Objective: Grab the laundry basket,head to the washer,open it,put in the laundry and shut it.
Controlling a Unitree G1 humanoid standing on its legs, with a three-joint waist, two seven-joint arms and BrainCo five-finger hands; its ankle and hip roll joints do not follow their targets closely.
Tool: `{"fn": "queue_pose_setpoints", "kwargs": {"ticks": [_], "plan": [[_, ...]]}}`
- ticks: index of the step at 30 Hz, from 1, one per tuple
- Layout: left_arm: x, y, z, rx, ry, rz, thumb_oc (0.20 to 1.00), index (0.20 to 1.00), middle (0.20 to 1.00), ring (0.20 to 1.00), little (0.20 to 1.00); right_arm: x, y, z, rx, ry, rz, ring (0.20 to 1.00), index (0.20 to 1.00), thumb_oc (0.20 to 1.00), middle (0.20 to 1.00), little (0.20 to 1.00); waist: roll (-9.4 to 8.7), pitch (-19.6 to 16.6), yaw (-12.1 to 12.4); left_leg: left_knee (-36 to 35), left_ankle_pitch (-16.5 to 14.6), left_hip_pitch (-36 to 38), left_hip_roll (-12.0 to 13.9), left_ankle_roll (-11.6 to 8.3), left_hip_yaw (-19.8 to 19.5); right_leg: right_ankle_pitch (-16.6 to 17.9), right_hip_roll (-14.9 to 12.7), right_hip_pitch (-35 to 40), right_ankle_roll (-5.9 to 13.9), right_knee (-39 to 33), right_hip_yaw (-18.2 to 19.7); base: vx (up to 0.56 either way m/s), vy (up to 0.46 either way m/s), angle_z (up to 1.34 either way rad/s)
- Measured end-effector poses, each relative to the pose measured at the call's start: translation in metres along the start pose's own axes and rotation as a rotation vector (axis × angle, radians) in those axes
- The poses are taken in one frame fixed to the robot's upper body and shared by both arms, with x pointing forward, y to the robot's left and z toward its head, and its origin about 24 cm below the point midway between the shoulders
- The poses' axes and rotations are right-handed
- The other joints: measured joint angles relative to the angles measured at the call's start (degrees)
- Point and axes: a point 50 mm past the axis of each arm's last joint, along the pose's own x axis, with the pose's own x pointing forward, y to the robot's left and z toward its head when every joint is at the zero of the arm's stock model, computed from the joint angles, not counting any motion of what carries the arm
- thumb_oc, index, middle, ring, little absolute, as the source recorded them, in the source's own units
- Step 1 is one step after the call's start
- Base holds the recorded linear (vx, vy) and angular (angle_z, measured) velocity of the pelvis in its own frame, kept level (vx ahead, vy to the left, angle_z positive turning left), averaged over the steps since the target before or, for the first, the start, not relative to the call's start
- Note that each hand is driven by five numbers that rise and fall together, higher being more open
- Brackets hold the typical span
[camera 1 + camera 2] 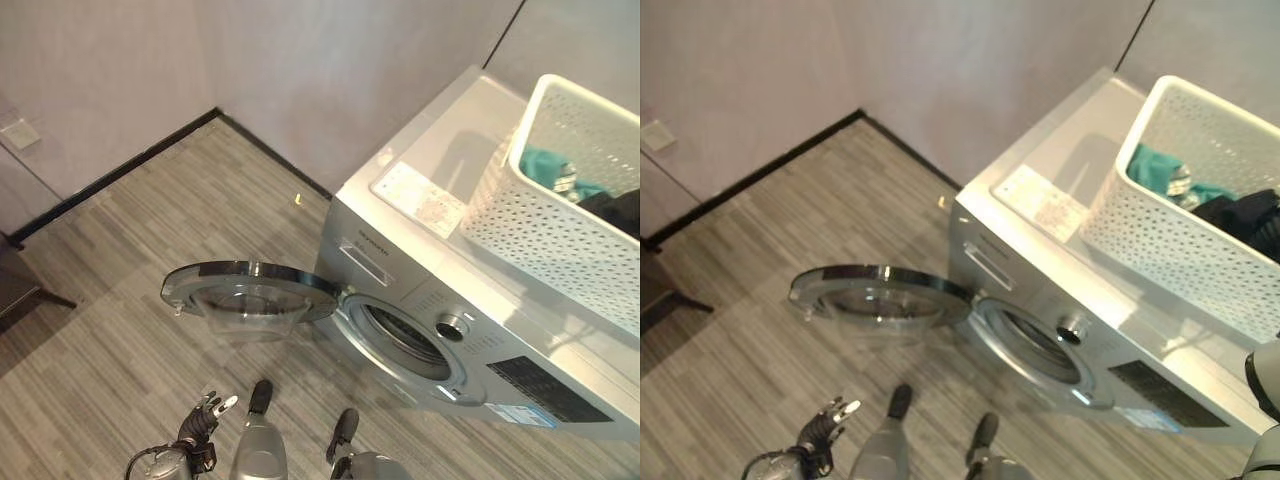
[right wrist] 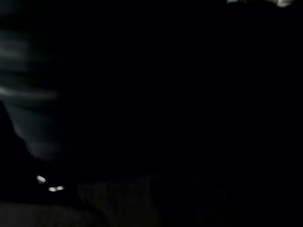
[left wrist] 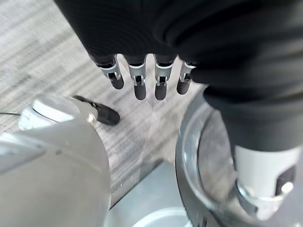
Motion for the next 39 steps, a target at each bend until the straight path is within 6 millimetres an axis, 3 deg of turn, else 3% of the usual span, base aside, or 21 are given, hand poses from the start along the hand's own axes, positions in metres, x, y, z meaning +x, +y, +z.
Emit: {"fn": "queue_pose_setpoints", "kwargs": {"ticks": [2, 3, 4, 5, 6, 12, 15, 19, 20, 28, 35, 39], "plan": [[0.002, -0.002, 0.004, 0.002, -0.010, -0.007, 1.000, 1.000, 1.000, 1.000, 1.000, 0.000, -0.001, -0.002, 0.000, 0.008, -0.002, 1.000, 1.000, 1.000, 1.000, 1.000, -0.27, 0.16, -0.01, -0.08, 0.03, -0.30, -0.05, -0.06, -0.90, -0.24, 0.05, -0.03, 0.03, 0.00, -0.49, 0.01, -0.030, 0.19], [0.004, -0.004, 0.007, 0.003, -0.019, -0.013, 1.000, 1.000, 1.000, 1.000, 1.000, 0.000, 0.000, -0.001, -0.011, 0.008, 0.005, 0.812, 0.812, 0.812, 0.812, 0.812, -0.36, 0.21, 0.01, -0.10, 0.03, -0.45, -0.08, -0.06, -1.19, -0.31, 0.07, 0.00, 0.04, 0.00, -0.75, 0.01, -0.020, 0.12], [0.005, -0.006, 0.010, 0.004, -0.025, -0.018, 1.000, 1.000, 1.000, 1.000, 1.000, 0.000, 0.000, -0.001, -0.005, 0.008, 0.009, 0.464, 0.464, 0.464, 0.464, 0.464, -0.37, 0.21, 0.01, -0.10, 0.03, -0.53, -0.10, -0.07, -1.21, -0.32, 0.08, 0.03, 0.05, 0.00, -0.92, 0.01, -0.026, 0.11], [0.006, -0.006, 0.012, 0.005, -0.030, -0.021, 1.000, 1.000, 1.000, 1.000, 1.000, 0.000, 0.001, -0.001, 0.003, 0.005, 0.017, 0.269, 0.269, 0.269, 0.269, 0.269, -0.40, 0.19, -0.01, -0.10, 0.03, -0.54, -0.11, -0.07, -1.29, -0.31, 0.07, 0.09, 0.05, 0.00, -1.14, 0.01, -0.009, 0.07], [0.007, -0.008, 0.014, 0.007, -0.036, -0.026, 1.000, 1.000, 1.000, 1.000, 1.000, 0.000, 0.002, 0.000, 0.009, 0.002, 0.033, 0.200, 0.200, 0.200, 0.200, 0.200, -0.45, 0.17, -0.05, -0.10, 0.02, -0.55, -0.11, -0.07, -1.35, -0.32, 0.07, 0.14, 0.05, 0.00, -1.33, 0.01, -0.009, 0.04], [0.008, -0.011, 0.019, 0.012, -0.051, -0.042, 1.000, 1.000, 1.000, 1.000, 1.000, 0.000, 0.004, 0.004, 0.014, -0.014, 0.051, 0.200, 0.200, 0.200, 0.200, 0.200, -0.63, 0.06, -0.29, -0.09, 0.03, 0.01, -0.09, -0.07, -1.28, -0.29, 0.07, 0.64, 0.02, 0.00, -1.24, 0.01, 0.004, 0.00], [0.009, -0.012, 0.020, 0.014, -0.053, -0.042, 1.000, 1.000, 1.000, 1.000, 1.000, 0.001, 0.007, 0.003, 0.100, -0.011, 0.031, 0.200, 0.200, 0.200, 0.200, 0.200, -0.74, 0.05, -0.25, -0.18, -0.01, 1.25, -0.12, -0.07, -1.23, -0.33, 0.02, 1.85, 0.04, -0.01, -1.22, 0.03, 0.023, 0.00], [0.011, -0.013, 0.025, 0.021, -0.065, -0.037, 1.000, 1.000, 1.000, 1.000, 1.000, 0.000, -0.006, 0.013, 0.219, -0.062, -0.068, 0.200, 0.200, 0.200, 0.200, 0.200, -1.33, -0.31, -0.78, -0.39, -0.05, 2.15, -0.08, 0.01, -1.03, -0.38, 0.01, 2.41, 0.02, -0.01, -0.72, 0.03, 0.038, -0.08], [0.011, -0.014, 0.025, 0.019, -0.065, -0.032, 1.000, 1.000, 1.000, 1.000, 1.000, -0.002, -0.014, 0.032, 0.334, -0.156, -0.131, 0.200, 0.200, 0.200, 0.200, 0.200, -1.70, -0.35, -1.53, -0.75, -0.03, 2.98, -0.01, 0.05, -0.46, -0.24, 0.01, 2.73, 0.05, -0.01, -0.19, 0.04, 0.051, -0.12], [0.011, -0.021, 0.025, 0.013, -0.080, -0.046, 1.000, 1.000, 1.000, 1.000, 1.000, -0.029, -0.051, 0.086, 0.541, -0.476, -0.378, 0.200, 0.200, 0.200, 0.200, 0.200, -3.23, -1.93, -4.80, -1.50, -0.75, 7.68, -0.33, 0.82, 1.52, -0.51, -0.59, 6.15, 0.33, -0.02, 1.39, 0.04, 0.072, -0.10], [0.006, -0.024, 0.026, 0.049, -0.103, -0.051, 1.000, 1.000, 1.000, 1.000, 1.000, -0.045, -0.076, 0.082, 0.665, -0.517, -0.612, 0.200, 0.200, 0.200, 0.200, 0.200, -2.80, -7.11, -6.12, -3.15, -1.08, 10.34, -0.81, 1.35, 2.48, -1.06, -1.15, 7.62, 0.96, -0.04, 2.27, 0.01, 0.073, -0.07], [0.001, -0.034, 0.039, 0.095, -0.174, -0.092, 1.000, 1.000, 1.000, 1.000, 1.000, -0.071, -0.097, 0.092, 0.678, -0.632, -0.761, 0.200, 0.200, 0.200, 0.200, 0.200, -0.93, -9.00, -7.36, -3.97, -1.12, 12.02, -1.27, 1.86, 3.58, -0.91, -1.70, 8.36, 1.32, -0.03, 3.20, -0.02, 0.085, -0.11]]}}
